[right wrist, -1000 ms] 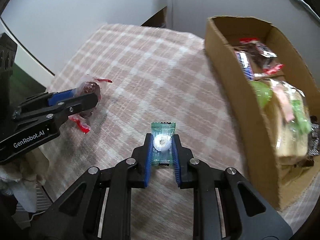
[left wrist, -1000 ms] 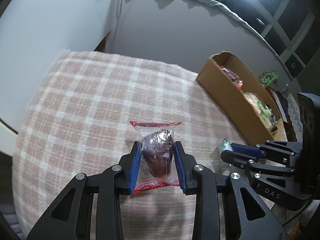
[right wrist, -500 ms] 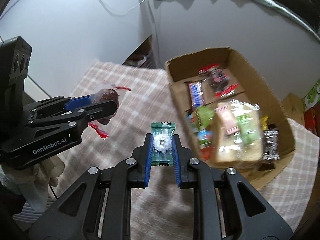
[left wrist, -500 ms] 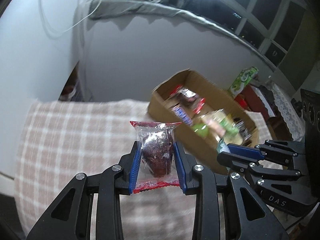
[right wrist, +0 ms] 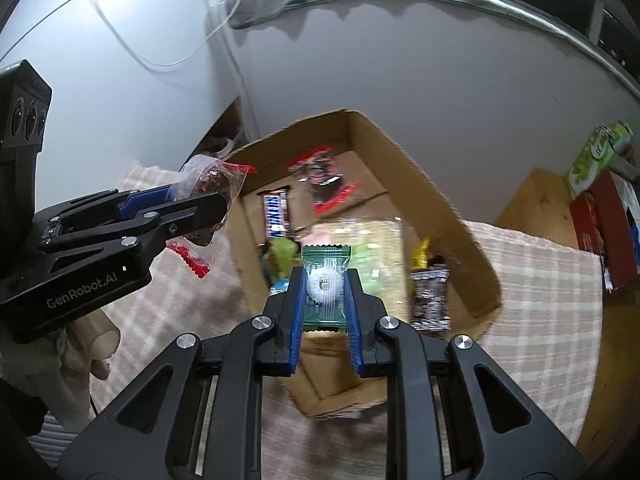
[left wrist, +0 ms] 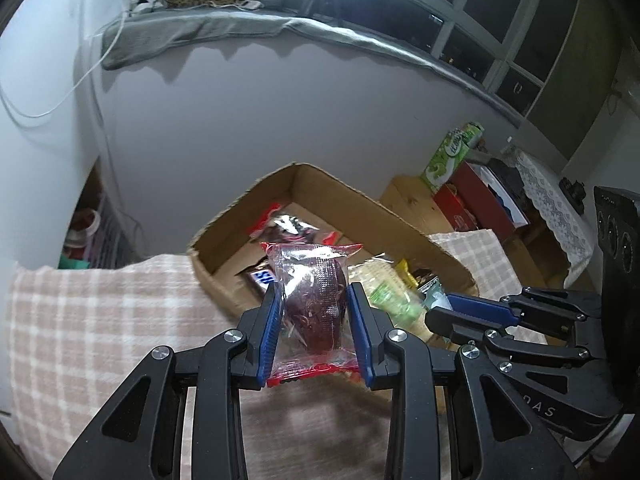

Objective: Organize snacks
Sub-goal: 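Carry the dried-fruit bag and green mint over the box with both tools, then open both tools to drop the dried-fruit bag and green mint into the box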

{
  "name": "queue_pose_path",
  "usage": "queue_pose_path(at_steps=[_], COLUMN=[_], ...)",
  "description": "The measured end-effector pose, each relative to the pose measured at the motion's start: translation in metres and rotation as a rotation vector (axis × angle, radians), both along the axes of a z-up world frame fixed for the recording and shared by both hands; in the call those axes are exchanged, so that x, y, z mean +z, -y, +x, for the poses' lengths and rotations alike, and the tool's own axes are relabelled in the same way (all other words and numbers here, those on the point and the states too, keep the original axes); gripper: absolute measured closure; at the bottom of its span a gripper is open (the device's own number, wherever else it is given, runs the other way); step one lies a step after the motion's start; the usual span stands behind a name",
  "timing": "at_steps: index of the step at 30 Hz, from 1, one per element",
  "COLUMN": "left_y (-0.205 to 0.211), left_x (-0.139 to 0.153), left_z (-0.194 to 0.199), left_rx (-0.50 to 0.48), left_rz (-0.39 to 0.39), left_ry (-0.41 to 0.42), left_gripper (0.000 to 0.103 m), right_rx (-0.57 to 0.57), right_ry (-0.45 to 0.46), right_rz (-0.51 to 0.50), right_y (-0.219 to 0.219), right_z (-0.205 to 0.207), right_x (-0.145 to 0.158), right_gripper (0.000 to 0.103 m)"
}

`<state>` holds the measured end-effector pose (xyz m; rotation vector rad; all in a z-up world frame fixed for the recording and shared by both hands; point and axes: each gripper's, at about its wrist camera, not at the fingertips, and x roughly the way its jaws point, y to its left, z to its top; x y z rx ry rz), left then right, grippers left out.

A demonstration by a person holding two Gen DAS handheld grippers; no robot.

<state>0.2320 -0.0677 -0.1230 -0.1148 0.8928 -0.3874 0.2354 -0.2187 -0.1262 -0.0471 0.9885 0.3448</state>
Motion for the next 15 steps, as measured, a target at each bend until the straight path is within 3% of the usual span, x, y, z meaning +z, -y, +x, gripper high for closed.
queue_pose_path(at_steps=[6,8,10,15], left_y=[0.014,0.016,0.015,0.012], left_x=[0.002,0.006,0.008,0.014], left_z=[0.004,0.003,0.003,-0.001], left_rx=[-0.019,-0.015,-0.014,-0.005], left_rz=[0.015,0.017,0.017,0.022], left_ry=[-0.008,0.0,0.004,0.013], left_gripper=[0.067,0.064,0.062,0.062], right_rx=[-0.025,-0.027,-0.032,-0.037], right_ry=[-0.012,-0.003,0.004,0.013], right_rz=[0.018,0.009,0.013,0.02], right_y=[0.013,0.015,0.016,0.019], right_z=[0.004,0.002,0.0,-0.006], right_x=[-0.002,-0.001,0.001,0.005], right_gripper=[0.078,0.065,0.06,0.06])
